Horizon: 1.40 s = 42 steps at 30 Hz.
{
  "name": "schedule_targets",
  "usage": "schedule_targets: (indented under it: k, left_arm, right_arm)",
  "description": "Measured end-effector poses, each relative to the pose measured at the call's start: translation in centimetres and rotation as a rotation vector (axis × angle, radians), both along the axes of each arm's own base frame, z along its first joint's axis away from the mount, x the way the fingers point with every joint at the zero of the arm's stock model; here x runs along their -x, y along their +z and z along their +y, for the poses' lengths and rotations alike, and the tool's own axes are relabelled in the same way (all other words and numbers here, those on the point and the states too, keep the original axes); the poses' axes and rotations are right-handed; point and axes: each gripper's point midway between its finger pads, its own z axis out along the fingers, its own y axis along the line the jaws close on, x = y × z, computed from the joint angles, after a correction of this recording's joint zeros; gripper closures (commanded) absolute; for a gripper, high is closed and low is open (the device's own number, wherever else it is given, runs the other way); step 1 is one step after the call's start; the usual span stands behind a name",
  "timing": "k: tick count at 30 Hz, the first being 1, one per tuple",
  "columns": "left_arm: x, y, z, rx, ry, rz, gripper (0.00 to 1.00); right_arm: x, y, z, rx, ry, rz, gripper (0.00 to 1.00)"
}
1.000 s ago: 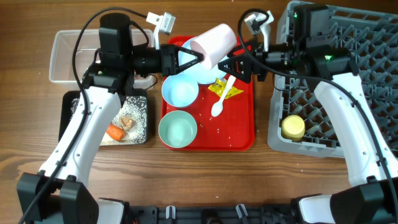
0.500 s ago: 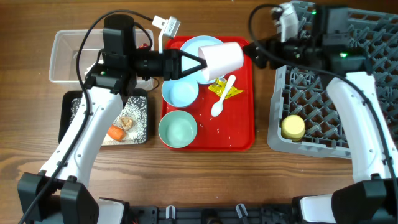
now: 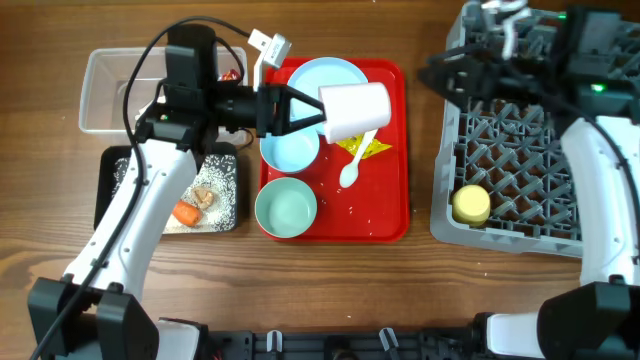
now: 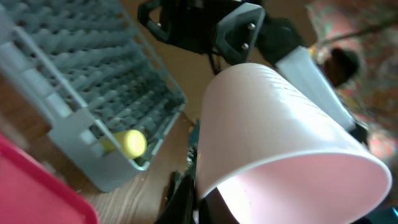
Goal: Sort waste into correct bins and load items into the dishwasher rack
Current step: 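Hand the pink cup from the left gripper to the right gripper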
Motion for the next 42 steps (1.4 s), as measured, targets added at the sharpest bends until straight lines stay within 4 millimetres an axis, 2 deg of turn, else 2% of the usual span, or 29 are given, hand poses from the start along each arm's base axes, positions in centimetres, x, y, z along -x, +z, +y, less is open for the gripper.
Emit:
schedule_targets:
  k: [3,6,9,11,26,33,42]
  left_arm:
    - [0.5,0.4,0.2,0.022,-0.034,0.0,0.96]
    - [0.8,0.6,0.2,0.032,-0.052,0.002,0.96]
    - [1.0,0.7,0.2,0.037,-0.062,0.003,0.96]
    - [1.0,0.7,0.2,0.038,-0.062,0.003,0.96]
    - [0.9,0.7,0.3,0.037,-0.058,-0.001,0.96]
    - [0.8,0.6,0.3,0.034,-0.051,-0.003,0.96]
    - [0.8,0.6,0.3,0.034,-0.051,-0.003,0.96]
  right_arm:
    - [1.4,1.4,0.6,-0.076,0.09,-0.043,0.18]
    - [2.8,2.0,2.7,-0.11,0.186,-0.069,0.17]
    - [4.5,2.3,5.7,-0.125,0.291,-0.084,0.17]
    - [5.2,2.4,6.7,-0.132,0.327,-0.091,0.16]
    - [6.8,2.8,7.9,-0.171,0.401,-0.085,0.18]
    - [8.1,2.2,9.8,-0.151,0.448,-0.078,0.18]
    - [7.9,2.0,9.9,-0.14,0.442,-0.082,0.18]
